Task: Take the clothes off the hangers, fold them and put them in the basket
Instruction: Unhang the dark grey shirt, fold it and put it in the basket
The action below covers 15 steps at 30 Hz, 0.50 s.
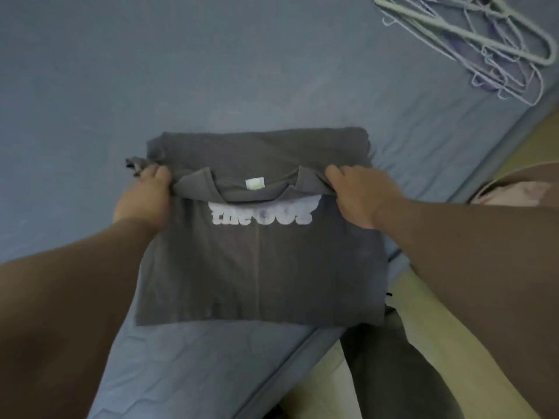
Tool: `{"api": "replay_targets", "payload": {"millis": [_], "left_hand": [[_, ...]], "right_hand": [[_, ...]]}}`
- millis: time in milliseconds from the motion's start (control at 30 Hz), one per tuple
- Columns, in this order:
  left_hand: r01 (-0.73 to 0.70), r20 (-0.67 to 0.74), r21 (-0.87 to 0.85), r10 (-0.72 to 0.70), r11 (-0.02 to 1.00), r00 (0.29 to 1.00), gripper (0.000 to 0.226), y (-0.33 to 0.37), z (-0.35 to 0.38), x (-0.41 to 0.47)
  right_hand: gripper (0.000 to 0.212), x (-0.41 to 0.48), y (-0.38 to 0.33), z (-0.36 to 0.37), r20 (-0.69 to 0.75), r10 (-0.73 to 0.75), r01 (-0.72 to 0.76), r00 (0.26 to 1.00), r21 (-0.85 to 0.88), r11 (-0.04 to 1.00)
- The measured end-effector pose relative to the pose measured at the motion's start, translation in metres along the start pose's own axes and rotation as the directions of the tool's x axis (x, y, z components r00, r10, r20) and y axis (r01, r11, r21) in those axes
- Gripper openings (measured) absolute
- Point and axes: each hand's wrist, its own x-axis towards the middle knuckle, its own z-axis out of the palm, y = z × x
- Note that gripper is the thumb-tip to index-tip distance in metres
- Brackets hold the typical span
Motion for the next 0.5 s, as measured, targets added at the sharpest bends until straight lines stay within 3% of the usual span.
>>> {"api": "replay_targets", "payload": {"millis": [200, 300, 433, 500], "left_hand": [[0.026, -0.028, -0.060, -0.028, 0.998, 0.999, 0.025, -0.023, 0.036, -0.076], [-0.014, -0.022, -0.044, 0.014, 0.999, 1.000, 0.028, -0.034, 0.051, -0.106], [0.044, -0.054, -0.068, -0.048, 0.997, 0.997, 0.032, -0.051, 0.072, -0.135], [0.027, 0.011, -0.040, -0.026, 0.999, 1.000, 0.038, -0.057, 0.090, -0.146]], "right_hand": [[0.021, -0.075, -0.060, 0.043, 0.065, 0.125, -0.131, 0.990, 0.103, 0.986], [0.023, -0.104, -0.080, 0.055, 0.040, 0.118, -0.121, 0.992, 0.073, 0.990], [0.031, -0.130, -0.089, 0.078, 0.020, 0.055, -0.056, 0.998, 0.020, 0.998], [0.038, -0.138, -0.092, 0.092, 0.035, 0.020, -0.019, 0.999, -0.031, 0.999]]}}
